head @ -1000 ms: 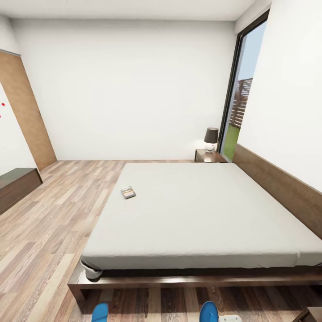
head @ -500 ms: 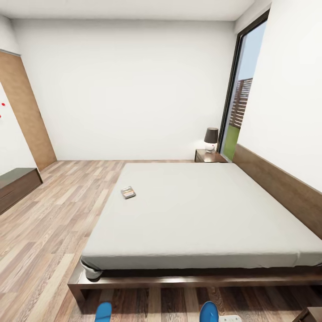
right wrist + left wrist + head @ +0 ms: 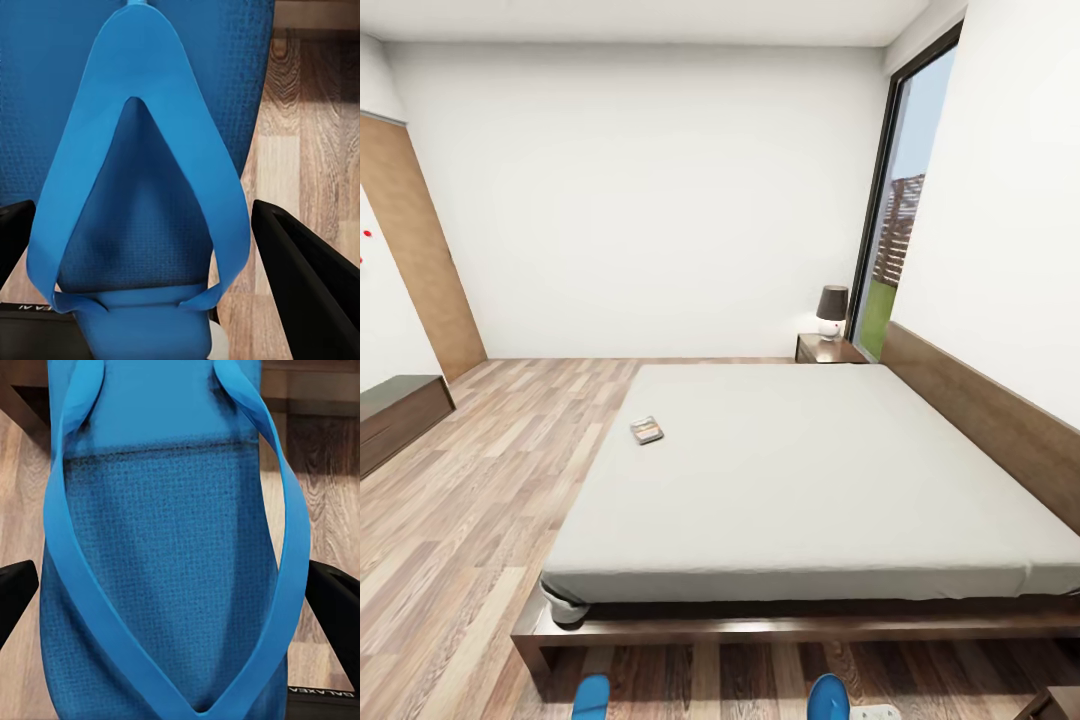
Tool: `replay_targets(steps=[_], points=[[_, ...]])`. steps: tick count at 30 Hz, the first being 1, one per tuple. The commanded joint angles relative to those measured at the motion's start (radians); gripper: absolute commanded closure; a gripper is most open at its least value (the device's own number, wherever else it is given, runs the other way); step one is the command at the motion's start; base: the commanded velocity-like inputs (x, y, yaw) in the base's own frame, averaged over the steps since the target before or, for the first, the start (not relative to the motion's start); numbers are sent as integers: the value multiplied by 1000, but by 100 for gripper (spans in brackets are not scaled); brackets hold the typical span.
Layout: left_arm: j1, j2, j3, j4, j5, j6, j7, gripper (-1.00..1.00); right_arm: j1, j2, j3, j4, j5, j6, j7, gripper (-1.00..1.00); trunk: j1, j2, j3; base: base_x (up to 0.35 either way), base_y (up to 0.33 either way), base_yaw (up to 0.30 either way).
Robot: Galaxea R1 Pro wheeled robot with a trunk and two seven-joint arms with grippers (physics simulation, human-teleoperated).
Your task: In the bedroom, move the book from the bed onto either nightstand, and place the two sandals side by side next to the bed.
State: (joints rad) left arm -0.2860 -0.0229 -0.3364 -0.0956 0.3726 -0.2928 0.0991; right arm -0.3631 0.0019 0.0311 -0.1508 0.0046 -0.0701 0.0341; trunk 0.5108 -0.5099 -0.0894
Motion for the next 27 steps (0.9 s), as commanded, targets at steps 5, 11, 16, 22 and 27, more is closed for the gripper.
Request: replay_targets(steps=[5, 11, 16, 22, 27], points=[[-1, 0, -9, 2, 4, -1, 5, 100, -1, 0, 3, 2, 0, -4, 1, 100, 20, -37, -18, 0, 0, 0], [-1, 0, -9, 3, 3, 5, 7, 100, -1, -3, 2, 2, 0, -4, 1, 100, 43, -79, -36, 0, 0, 0], [-2, -1, -7, 3, 3, 19, 14, 100, -1, -6, 1, 1, 0, -4, 1, 100, 62, -114, -52, 0, 0, 0], [-2, -2, -7, 4, 4, 80, 13, 100, -1, -8, 1, 0, 1, -4, 1, 100, 85, -156, -71, 0, 0, 0], [-2, -2, -7, 4, 3, 97, 12, 100, -1, -8, 1, 0, 0, -4, 0, 100, 104, -191, -87, 0, 0, 0]])
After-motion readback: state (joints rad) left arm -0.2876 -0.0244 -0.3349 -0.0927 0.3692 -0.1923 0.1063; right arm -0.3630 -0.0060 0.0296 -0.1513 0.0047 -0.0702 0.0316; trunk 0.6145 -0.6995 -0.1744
